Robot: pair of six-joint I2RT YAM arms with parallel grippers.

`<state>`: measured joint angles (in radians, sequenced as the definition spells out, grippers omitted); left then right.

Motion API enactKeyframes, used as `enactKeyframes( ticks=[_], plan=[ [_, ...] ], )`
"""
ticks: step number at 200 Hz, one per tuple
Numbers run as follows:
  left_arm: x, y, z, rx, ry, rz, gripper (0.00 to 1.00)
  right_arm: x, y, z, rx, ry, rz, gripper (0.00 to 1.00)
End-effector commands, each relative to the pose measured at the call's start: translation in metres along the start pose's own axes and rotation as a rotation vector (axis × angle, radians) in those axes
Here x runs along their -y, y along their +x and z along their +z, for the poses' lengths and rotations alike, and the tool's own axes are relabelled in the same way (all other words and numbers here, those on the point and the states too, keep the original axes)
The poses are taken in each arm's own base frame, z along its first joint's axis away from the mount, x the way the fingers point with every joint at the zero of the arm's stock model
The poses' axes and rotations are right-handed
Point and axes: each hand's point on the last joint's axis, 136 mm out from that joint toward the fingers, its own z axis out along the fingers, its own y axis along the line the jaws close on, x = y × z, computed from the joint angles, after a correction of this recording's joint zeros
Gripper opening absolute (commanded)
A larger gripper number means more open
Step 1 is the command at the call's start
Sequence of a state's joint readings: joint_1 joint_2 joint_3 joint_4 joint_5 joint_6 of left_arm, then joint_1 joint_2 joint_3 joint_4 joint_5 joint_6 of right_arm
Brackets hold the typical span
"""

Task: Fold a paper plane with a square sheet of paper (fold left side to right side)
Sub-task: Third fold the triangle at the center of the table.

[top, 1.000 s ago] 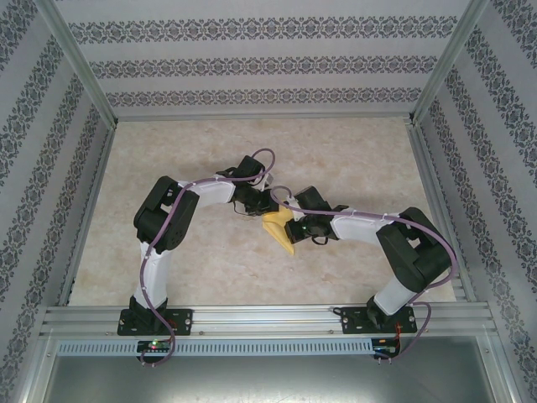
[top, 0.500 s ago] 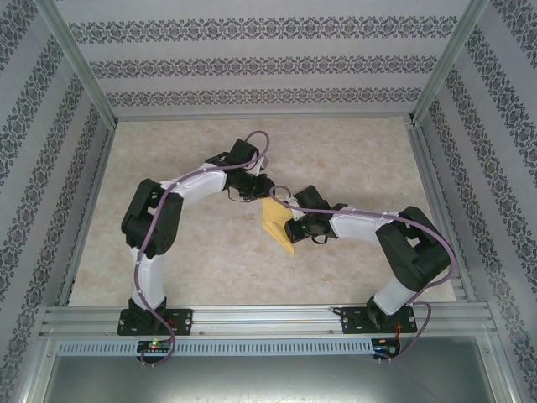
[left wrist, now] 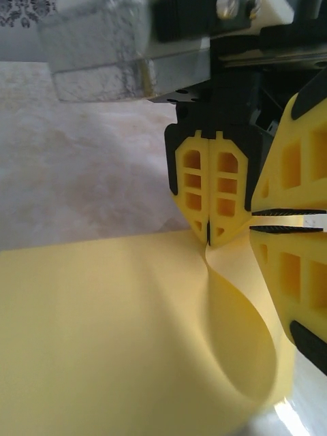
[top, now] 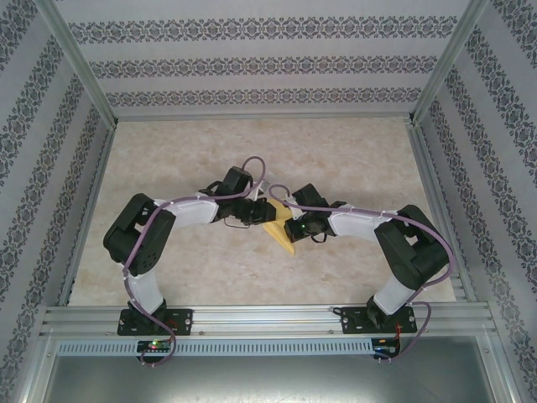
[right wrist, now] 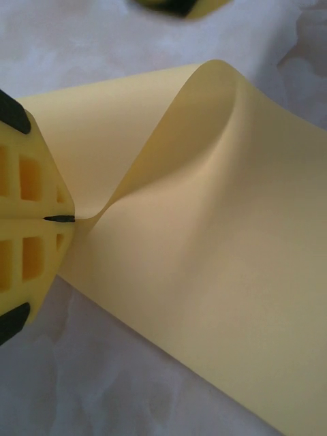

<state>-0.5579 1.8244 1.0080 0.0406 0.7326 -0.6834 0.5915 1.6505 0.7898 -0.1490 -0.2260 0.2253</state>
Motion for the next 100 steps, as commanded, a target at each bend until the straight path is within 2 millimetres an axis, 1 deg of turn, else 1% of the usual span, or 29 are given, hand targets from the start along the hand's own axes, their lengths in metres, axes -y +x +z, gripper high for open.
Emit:
enactKeyframes(
  ticks=[1,41,100],
  plan=[
    [0.009,-0.001,0.011,0.008,0.053,0.012,0.16,0.008,0.028,0.009,-0.104,0.028,0.001,0.0],
    [-0.011,0.011,0.023,-0.022,-0.006,-0.013,0.15,0.008,0.027,0.009,-0.107,0.026,-0.001,0.0],
    [-0.029,0.019,0.027,-0.021,-0.042,-0.033,0.14,0.008,0.028,0.01,-0.113,0.028,-0.002,0.0]
  ],
)
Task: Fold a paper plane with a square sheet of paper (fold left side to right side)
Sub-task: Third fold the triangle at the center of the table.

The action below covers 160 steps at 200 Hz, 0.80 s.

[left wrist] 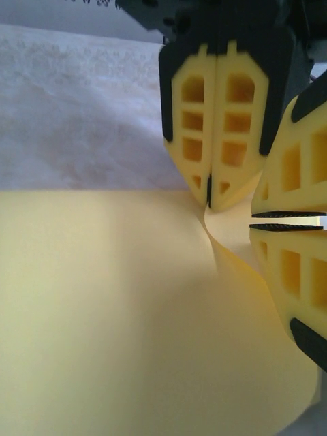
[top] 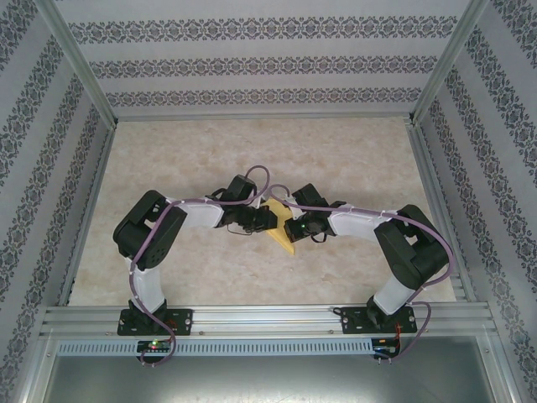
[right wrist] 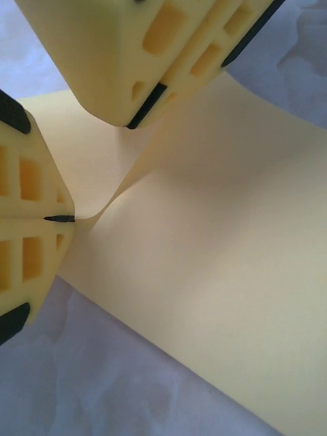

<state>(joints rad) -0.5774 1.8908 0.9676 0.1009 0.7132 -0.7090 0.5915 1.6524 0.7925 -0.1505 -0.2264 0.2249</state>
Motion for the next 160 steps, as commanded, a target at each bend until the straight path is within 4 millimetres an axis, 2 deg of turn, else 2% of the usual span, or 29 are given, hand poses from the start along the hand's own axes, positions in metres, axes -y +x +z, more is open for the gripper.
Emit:
enactKeyframes(
  ticks=[1,56,88,127,147,160],
  plan=[
    [-0.005,0.003,0.007,0.01,-0.008,0.007,0.15,0.008,0.029,0.01,-0.111,0.028,-0.002,0.0],
    [-0.022,0.01,0.01,0.0,-0.063,-0.009,0.14,0.007,0.027,0.009,-0.106,0.027,-0.002,0.0],
    [-0.034,0.017,0.012,-0.013,-0.101,-0.019,0.14,0.002,0.011,0.0,-0.064,0.007,0.011,0.0],
    [-0.045,0.024,0.013,-0.026,-0.137,-0.03,0.13,-0.004,-0.024,-0.03,0.038,-0.013,0.049,0.25],
    [-0.047,0.024,0.013,-0.026,-0.142,-0.031,0.13,-0.004,-0.027,-0.046,0.064,-0.023,0.071,0.36],
    [-0.046,0.024,0.013,-0.026,-0.142,-0.03,0.13,-0.007,-0.023,-0.054,0.057,-0.038,0.074,0.39]
  ],
)
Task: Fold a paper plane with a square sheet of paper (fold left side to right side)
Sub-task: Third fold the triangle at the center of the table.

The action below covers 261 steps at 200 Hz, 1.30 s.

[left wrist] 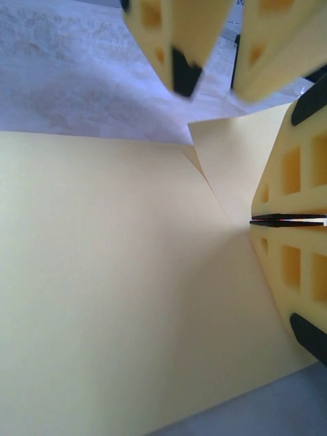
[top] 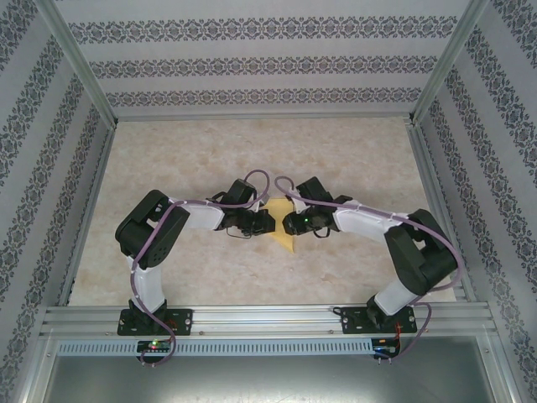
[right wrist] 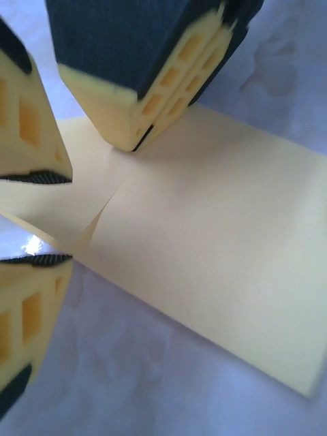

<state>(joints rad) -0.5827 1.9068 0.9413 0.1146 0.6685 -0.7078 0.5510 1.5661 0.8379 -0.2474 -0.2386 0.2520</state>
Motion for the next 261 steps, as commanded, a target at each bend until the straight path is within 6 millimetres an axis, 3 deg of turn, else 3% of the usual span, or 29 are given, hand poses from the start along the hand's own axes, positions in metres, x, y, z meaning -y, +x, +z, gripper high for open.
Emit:
enactKeyframes(
  ticks=[1,17,34,56,68,143,202,261],
  plan=[
    [-0.03,0.019,0.009,-0.034,-0.095,-0.017,0.13,-0.009,-0.004,-0.024,0.013,-0.036,0.021,0.39],
    [-0.029,0.018,0.009,-0.033,-0.094,-0.016,0.13,-0.021,0.004,-0.031,-0.014,-0.1,0.033,0.38],
    [-0.027,0.017,0.009,-0.032,-0.094,-0.01,0.13,-0.046,0.015,-0.035,-0.059,-0.248,0.069,0.33],
    [-0.026,0.016,0.009,-0.031,-0.094,-0.009,0.13,-0.069,0.031,-0.029,-0.141,-0.386,0.138,0.27],
    [-0.025,0.016,0.009,-0.031,-0.095,-0.007,0.13,-0.072,0.037,-0.023,-0.172,-0.397,0.155,0.27],
    [-0.026,0.017,0.009,-0.036,-0.103,-0.006,0.13,-0.052,0.062,0.009,-0.28,-0.283,0.16,0.26],
    [-0.028,0.017,0.01,-0.039,-0.112,-0.006,0.13,-0.04,0.076,0.019,-0.329,-0.228,0.171,0.26],
    [-0.028,0.017,0.009,-0.039,-0.115,-0.004,0.13,-0.04,0.084,0.02,-0.36,-0.231,0.172,0.26]
  ],
)
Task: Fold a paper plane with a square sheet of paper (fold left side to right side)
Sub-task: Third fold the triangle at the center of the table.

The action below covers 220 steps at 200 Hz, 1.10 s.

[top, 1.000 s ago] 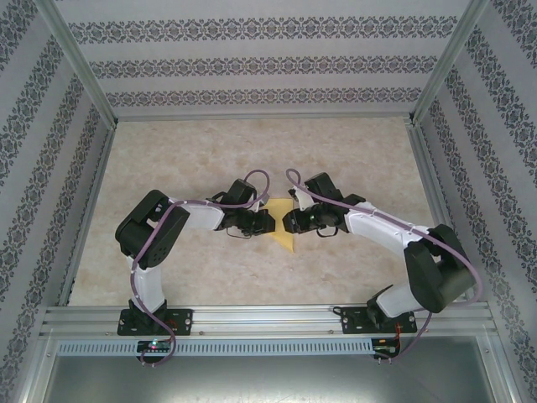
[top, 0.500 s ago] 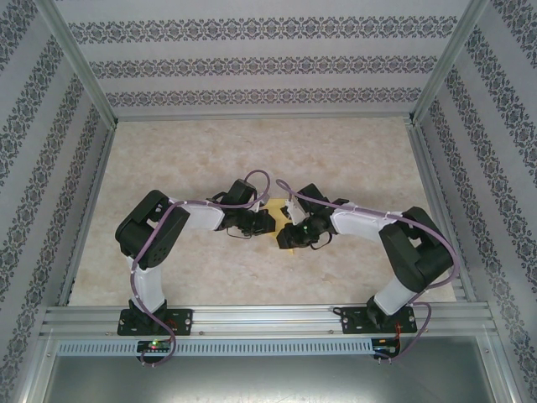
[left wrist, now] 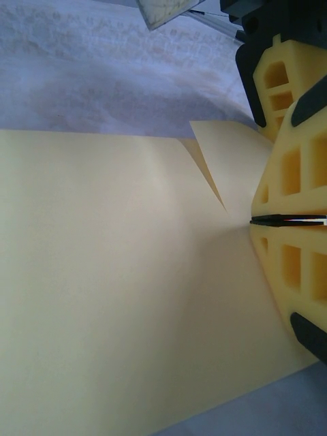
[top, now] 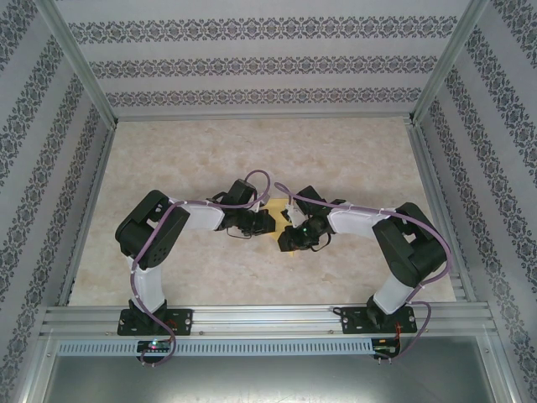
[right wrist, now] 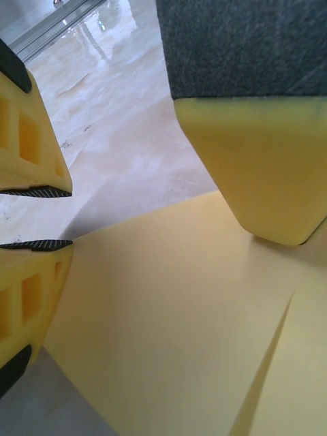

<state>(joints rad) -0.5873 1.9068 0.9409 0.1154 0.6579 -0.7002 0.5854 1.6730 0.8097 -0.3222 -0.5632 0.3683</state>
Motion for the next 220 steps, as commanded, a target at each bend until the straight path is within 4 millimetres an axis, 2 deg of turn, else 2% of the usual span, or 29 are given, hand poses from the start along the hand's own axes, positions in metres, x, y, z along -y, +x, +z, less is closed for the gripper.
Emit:
enactKeyframes(
  ticks=[1,71,98,180,196,220],
  plan=[
    [-0.027,0.017,0.009,-0.044,-0.108,-0.015,0.13,0.007,0.015,0.006,-0.057,0.029,0.016,0.26],
    [-0.032,0.017,0.008,-0.046,-0.134,-0.021,0.13,0.005,0.035,0.003,-0.103,0.004,0.053,0.23],
    [-0.034,0.017,0.01,-0.048,-0.142,-0.028,0.12,0.002,0.043,0.001,-0.114,-0.025,0.065,0.19],
    [-0.035,0.017,0.01,-0.049,-0.144,-0.028,0.12,0.011,0.062,-0.001,-0.155,0.003,0.09,0.17],
    [-0.035,0.017,0.01,-0.048,-0.145,-0.025,0.12,0.013,0.062,-0.006,-0.147,0.003,0.094,0.16],
    [-0.033,0.016,0.009,-0.046,-0.141,-0.019,0.12,-0.002,0.05,-0.021,-0.088,-0.047,0.064,0.1]
  ],
)
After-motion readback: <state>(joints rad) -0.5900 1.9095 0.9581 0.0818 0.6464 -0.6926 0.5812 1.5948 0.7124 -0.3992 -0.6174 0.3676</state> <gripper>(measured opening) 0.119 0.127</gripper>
